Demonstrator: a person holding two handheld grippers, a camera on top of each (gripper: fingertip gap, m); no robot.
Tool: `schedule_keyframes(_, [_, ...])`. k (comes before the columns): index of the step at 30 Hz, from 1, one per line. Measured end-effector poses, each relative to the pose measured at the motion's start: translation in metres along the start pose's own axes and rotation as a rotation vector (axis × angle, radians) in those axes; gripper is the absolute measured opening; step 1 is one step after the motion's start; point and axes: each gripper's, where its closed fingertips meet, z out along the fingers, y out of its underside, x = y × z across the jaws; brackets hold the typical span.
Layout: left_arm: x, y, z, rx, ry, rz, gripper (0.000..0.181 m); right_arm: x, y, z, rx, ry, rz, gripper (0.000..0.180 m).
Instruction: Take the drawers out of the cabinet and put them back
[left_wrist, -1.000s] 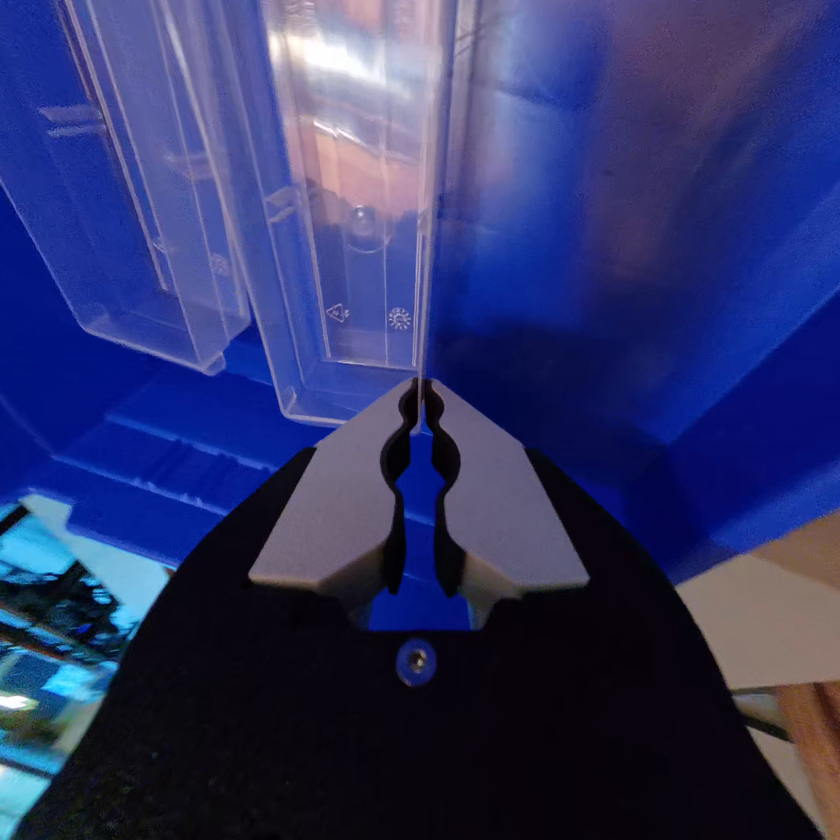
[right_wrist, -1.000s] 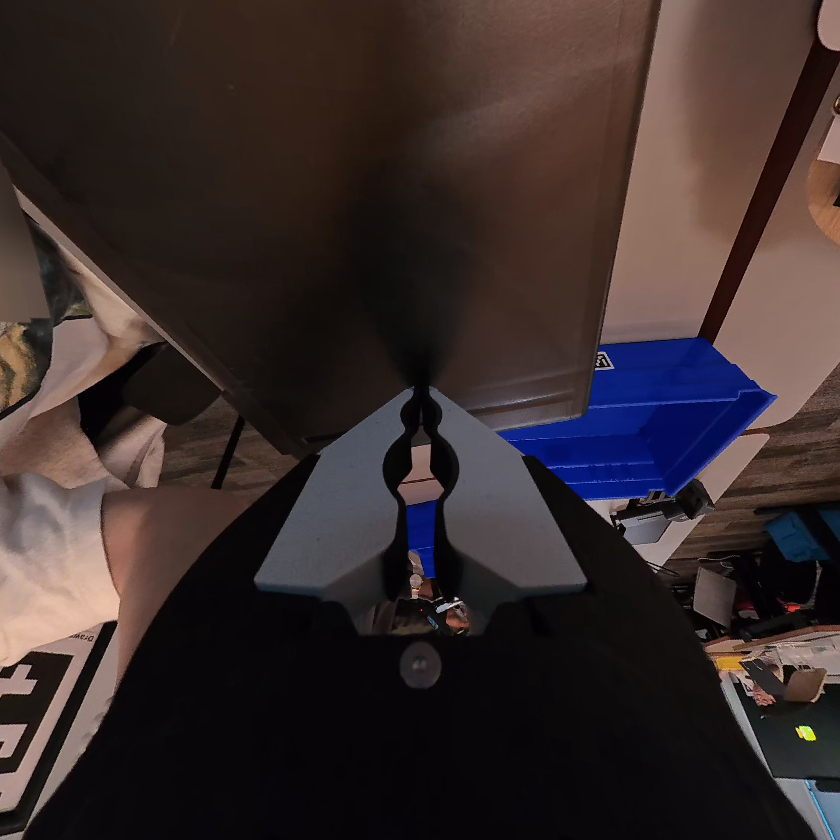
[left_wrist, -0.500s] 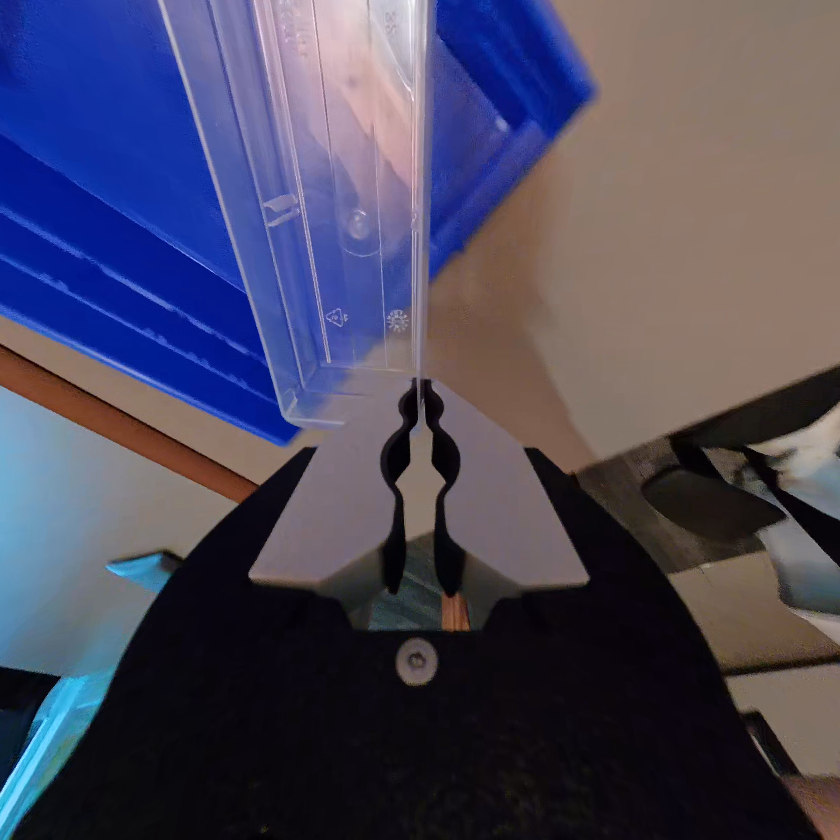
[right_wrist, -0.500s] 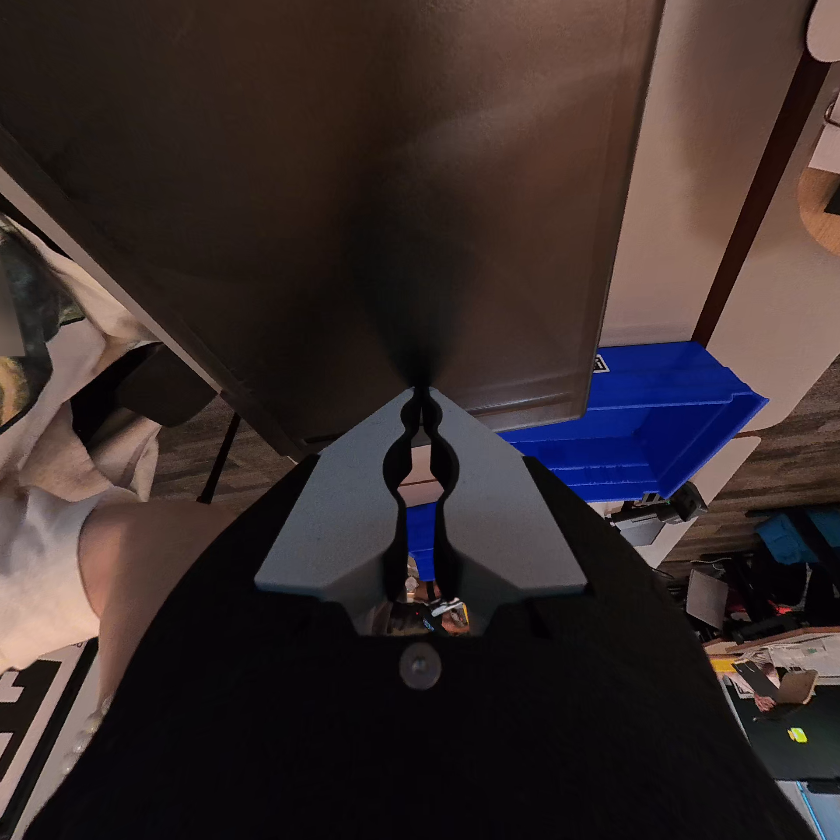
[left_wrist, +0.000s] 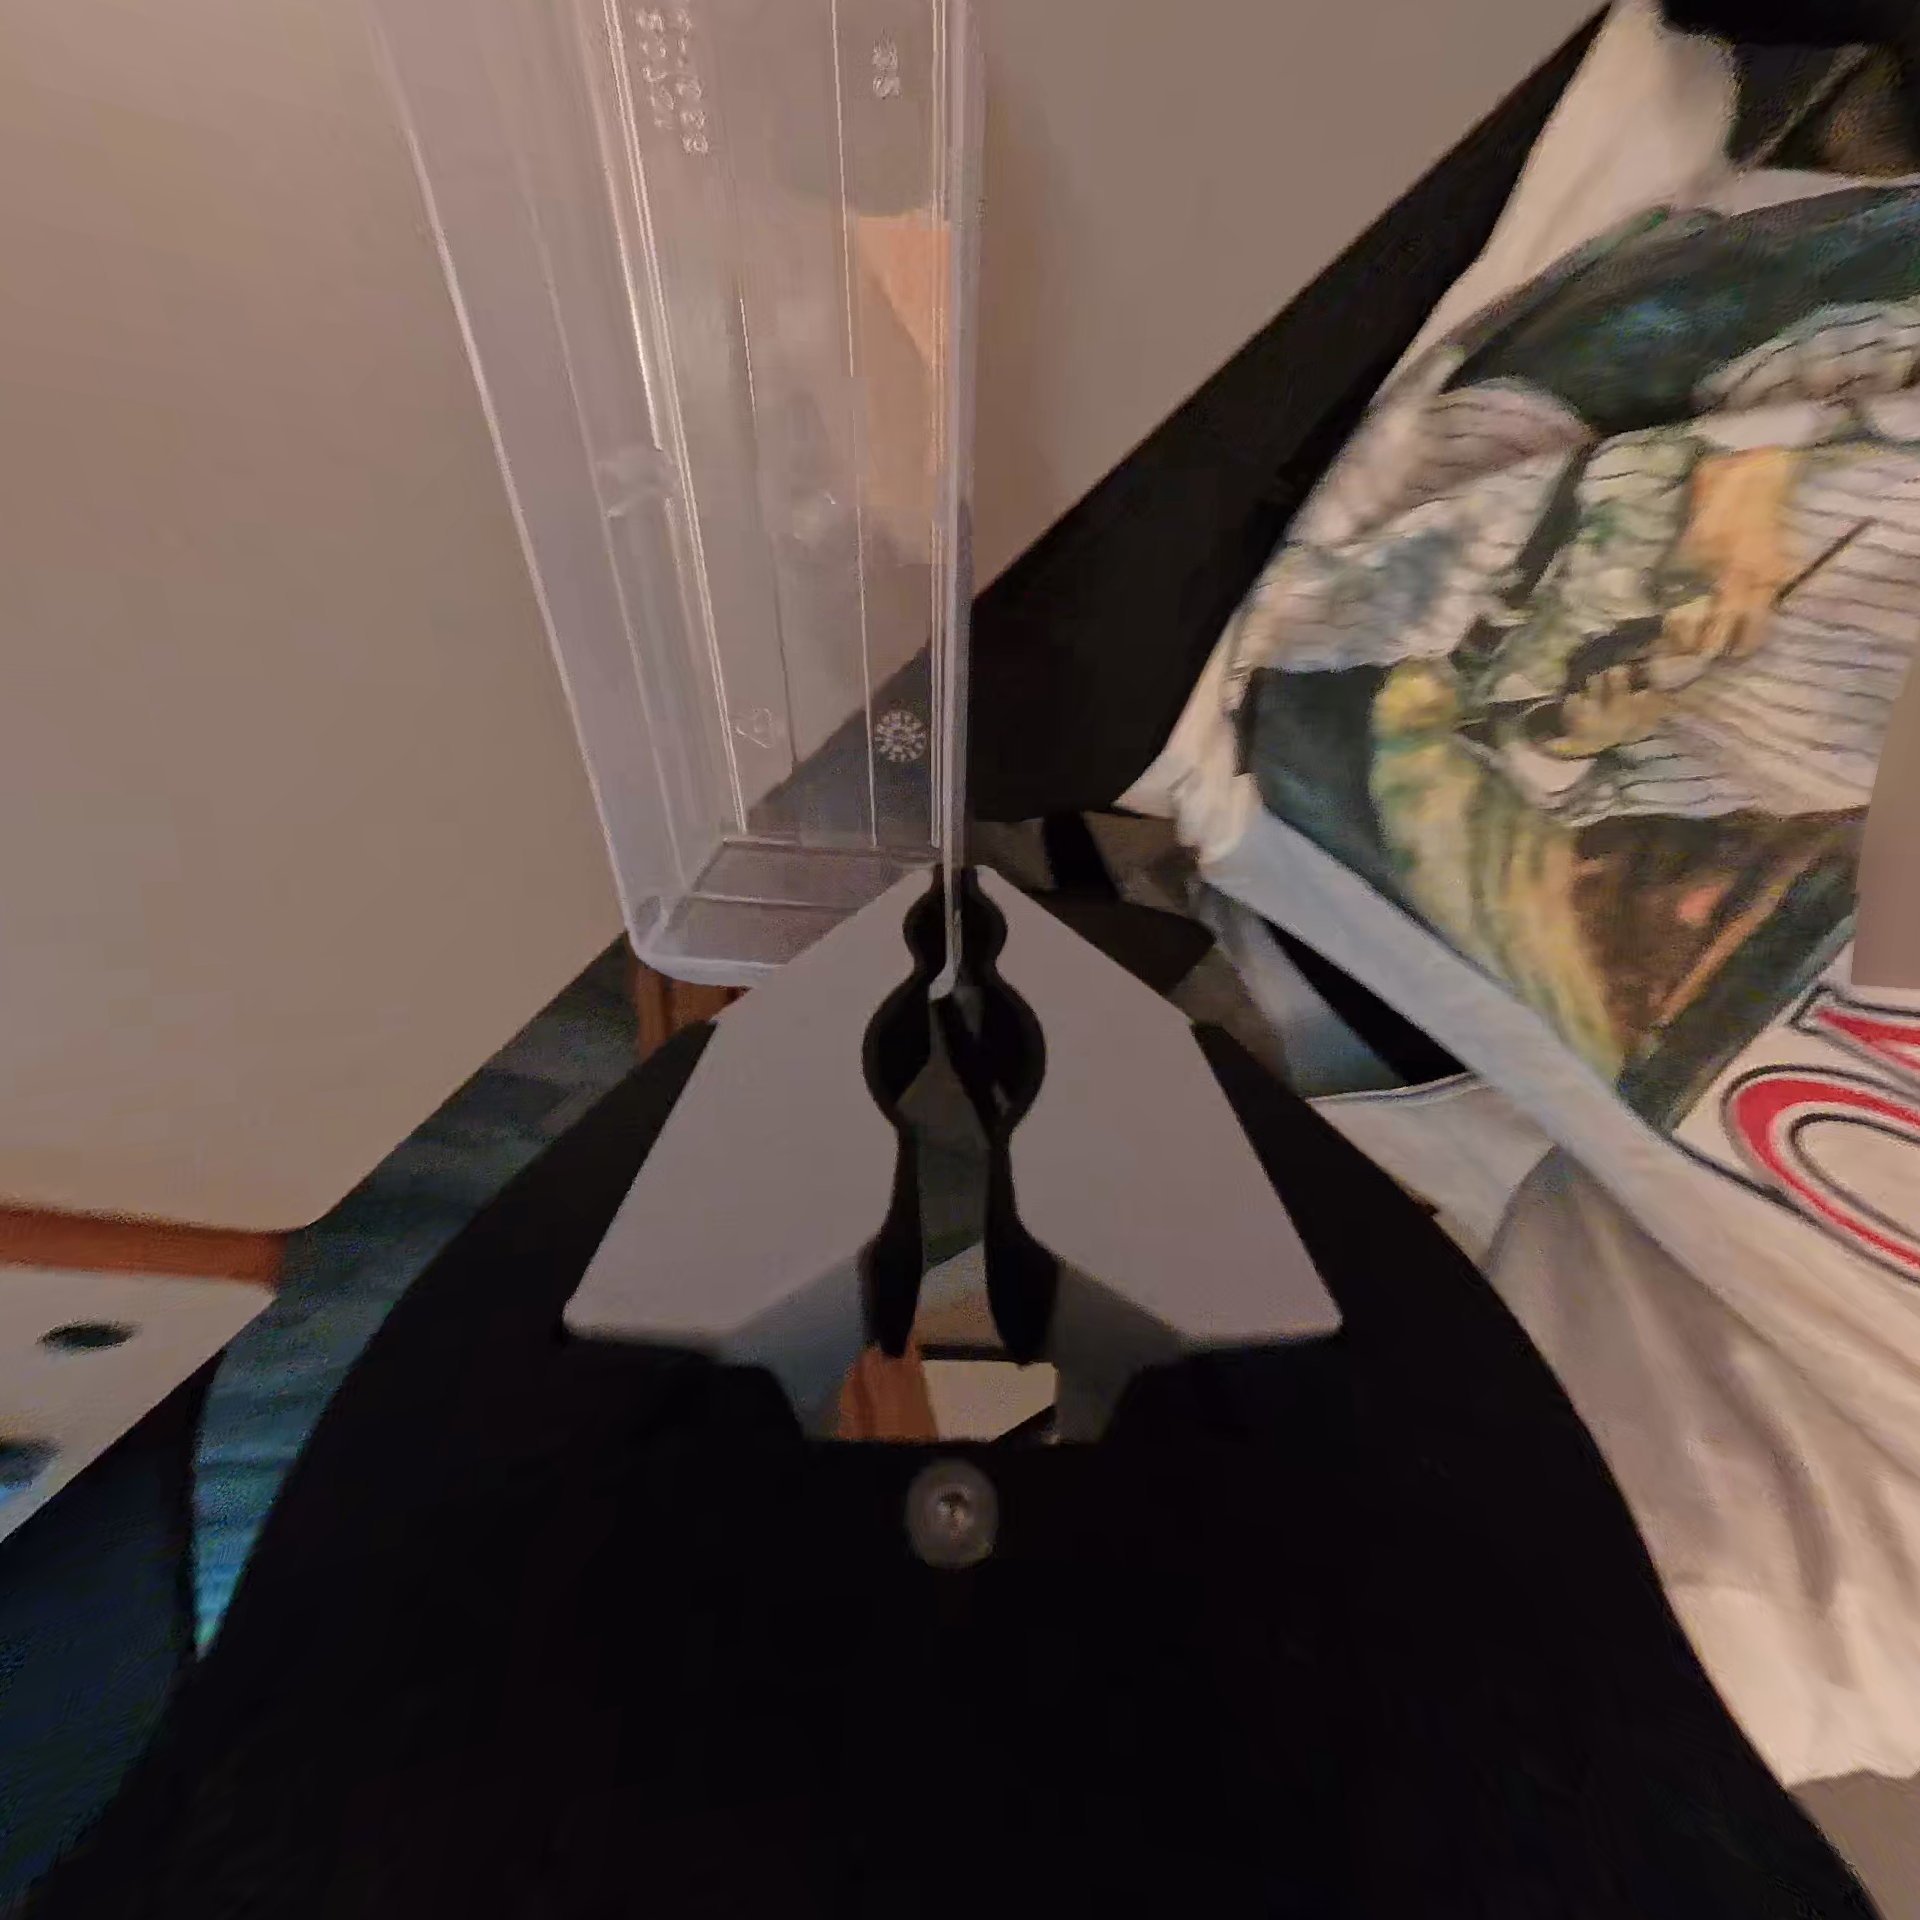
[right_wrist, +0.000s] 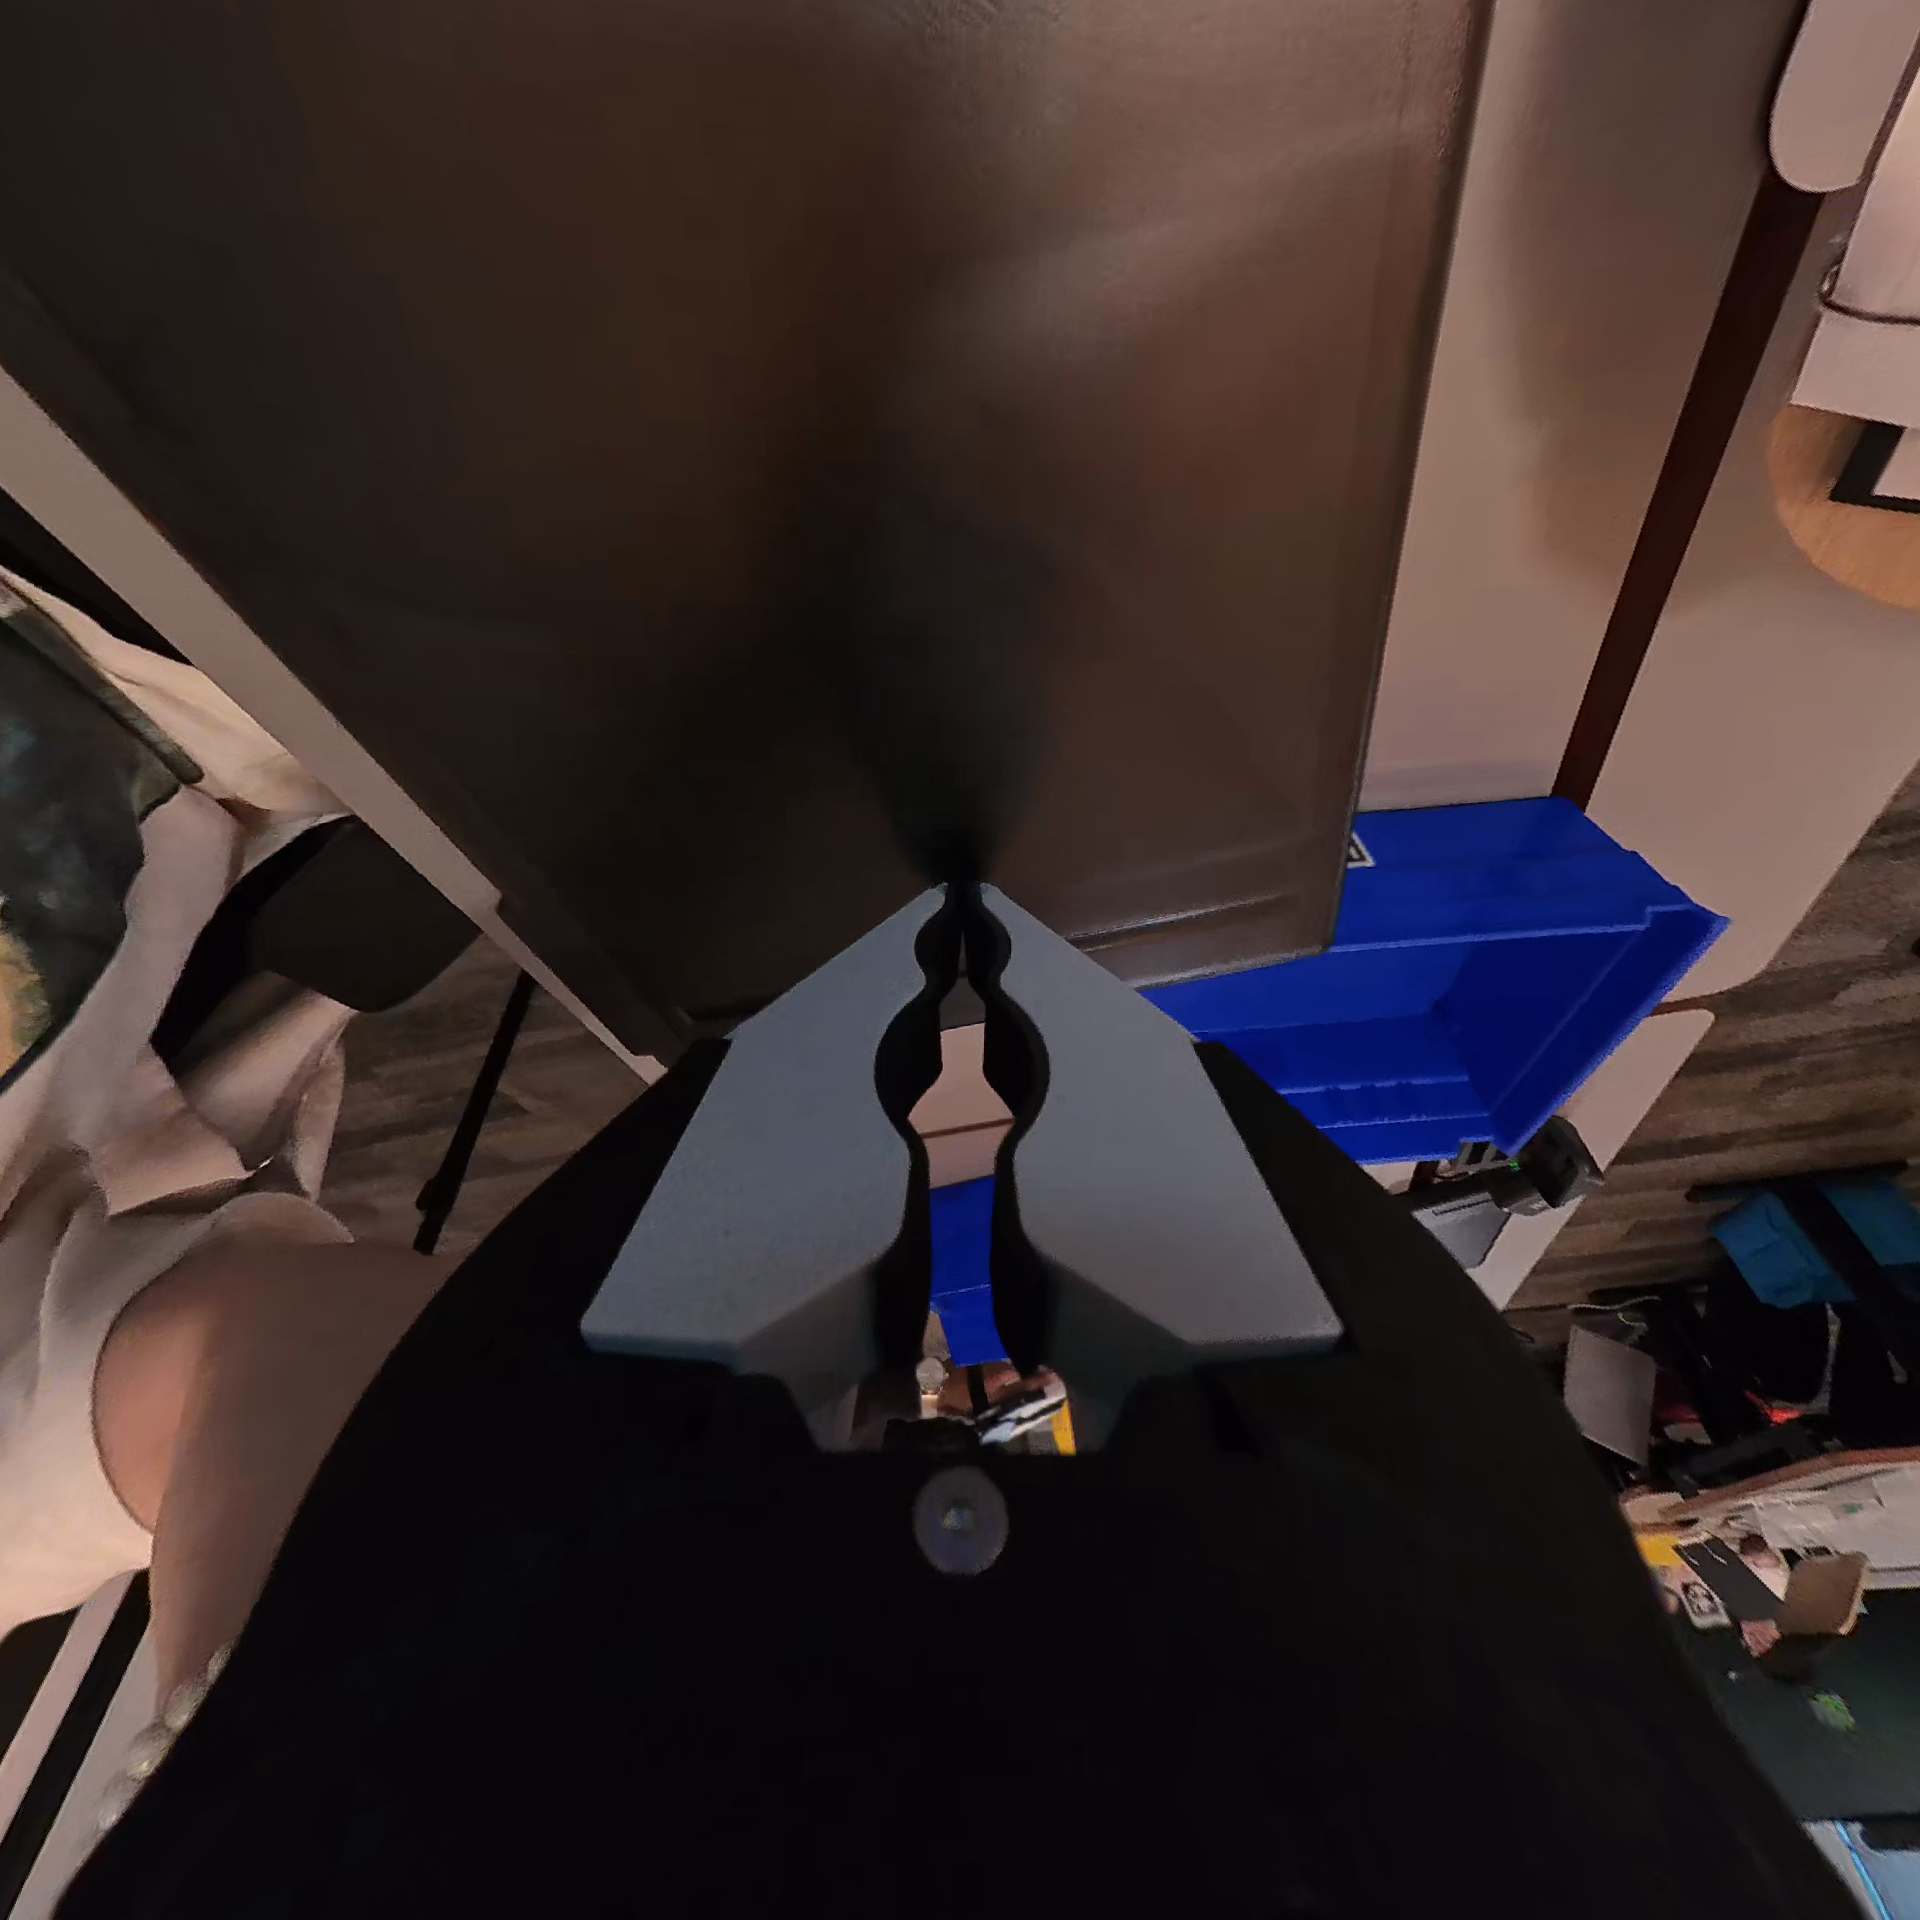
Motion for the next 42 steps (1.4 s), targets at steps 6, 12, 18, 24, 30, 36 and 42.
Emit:
schedule_keyframes(6, [0.056, -0.034, 0.05, 0.006, 0.008, -0.04, 0.0, 0.0, 0.0, 0.0, -0.022, 0.018, 0.003, 0.0])
schedule_keyframes(12, [0.074, -0.084, 0.063, 0.089, -0.055, -0.039, 0.0, 0.0, 0.0, 0.0, 0.01, -0.023, 0.01, 0.0])
schedule_keyframes(18, [0.082, -0.126, 0.065, 0.132, -0.062, -0.035, 0.0, 0.0, 0.0, 0.0, 0.05, -0.041, 0.018, 0.0])
schedule_keyframes(24, [0.084, -0.156, 0.058, 0.176, -0.084, -0.064, 0.0, 0.0, 0.0, 0.0, 0.058, -0.05, 0.011, 0.0])
schedule_keyframes(30, [0.082, -0.167, 0.054, 0.193, -0.045, -0.152, 0.0, 0.0, -0.001, 0.0, 0.091, -0.071, 0.009, 0.0])
schedule_keyframes(36, [0.089, -0.175, 0.049, 0.215, -0.007, -0.195, 0.0, 0.0, -0.001, 0.0, 0.102, -0.073, 0.004, 0.0])
schedule_keyframes(42, [0.094, -0.179, 0.039, 0.234, -0.015, -0.231, 0.0, 0.0, -0.001, 0.0, 0.109, -0.074, 0.005, 0.0])
